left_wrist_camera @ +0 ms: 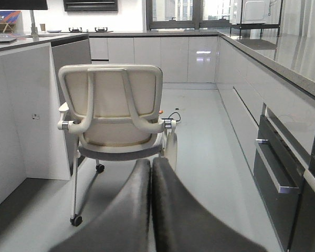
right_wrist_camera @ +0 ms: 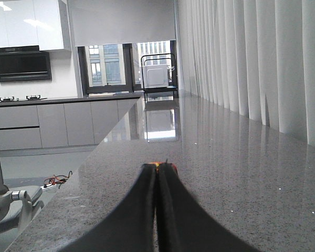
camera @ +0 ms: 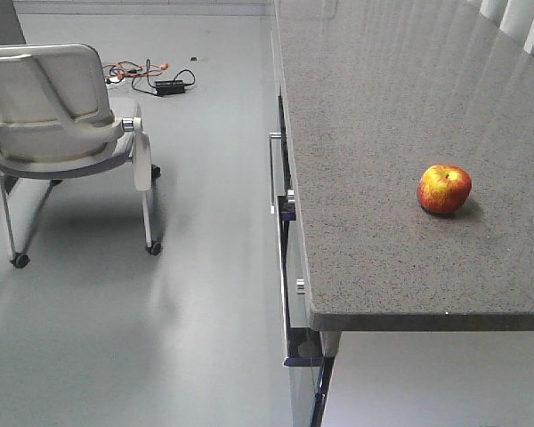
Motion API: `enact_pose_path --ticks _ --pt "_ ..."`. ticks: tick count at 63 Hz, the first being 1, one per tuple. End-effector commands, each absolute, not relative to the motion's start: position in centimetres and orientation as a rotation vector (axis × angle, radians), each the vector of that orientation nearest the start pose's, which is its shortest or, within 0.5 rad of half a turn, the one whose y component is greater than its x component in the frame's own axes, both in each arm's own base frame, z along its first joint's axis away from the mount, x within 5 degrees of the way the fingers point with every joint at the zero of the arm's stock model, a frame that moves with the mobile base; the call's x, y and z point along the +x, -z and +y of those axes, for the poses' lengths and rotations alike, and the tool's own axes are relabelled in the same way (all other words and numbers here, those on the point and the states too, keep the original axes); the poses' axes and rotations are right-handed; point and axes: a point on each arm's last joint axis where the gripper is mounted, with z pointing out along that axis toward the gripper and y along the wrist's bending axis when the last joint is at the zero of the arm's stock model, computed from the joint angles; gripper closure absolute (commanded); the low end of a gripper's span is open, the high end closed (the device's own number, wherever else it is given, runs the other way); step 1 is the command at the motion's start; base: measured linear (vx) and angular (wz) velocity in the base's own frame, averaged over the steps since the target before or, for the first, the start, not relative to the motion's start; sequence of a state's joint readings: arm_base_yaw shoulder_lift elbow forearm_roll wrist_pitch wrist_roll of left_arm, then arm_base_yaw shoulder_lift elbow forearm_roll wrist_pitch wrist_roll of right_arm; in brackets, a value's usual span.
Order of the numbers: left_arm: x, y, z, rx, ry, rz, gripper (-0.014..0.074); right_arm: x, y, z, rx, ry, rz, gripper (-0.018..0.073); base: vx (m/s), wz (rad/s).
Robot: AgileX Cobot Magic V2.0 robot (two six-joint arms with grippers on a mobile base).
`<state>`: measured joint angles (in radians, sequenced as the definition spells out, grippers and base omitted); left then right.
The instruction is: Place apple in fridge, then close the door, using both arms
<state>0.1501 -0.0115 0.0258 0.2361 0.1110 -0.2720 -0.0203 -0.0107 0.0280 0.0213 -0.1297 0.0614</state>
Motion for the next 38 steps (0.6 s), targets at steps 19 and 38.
enact_pose_path --ticks 19,38 --pt "5.60 -19.30 0.93 -0.158 -0.090 1.540 0.0604 5.27 -21.85 -0.14 0.064 -0.044 1.294 0.0564 0.00 0.00" --pt "5.60 -19.30 0.93 -0.158 -0.090 1.540 0.0604 5.27 -21.85 -0.14 0.064 -0.044 1.294 0.0564 0.00 0.00"
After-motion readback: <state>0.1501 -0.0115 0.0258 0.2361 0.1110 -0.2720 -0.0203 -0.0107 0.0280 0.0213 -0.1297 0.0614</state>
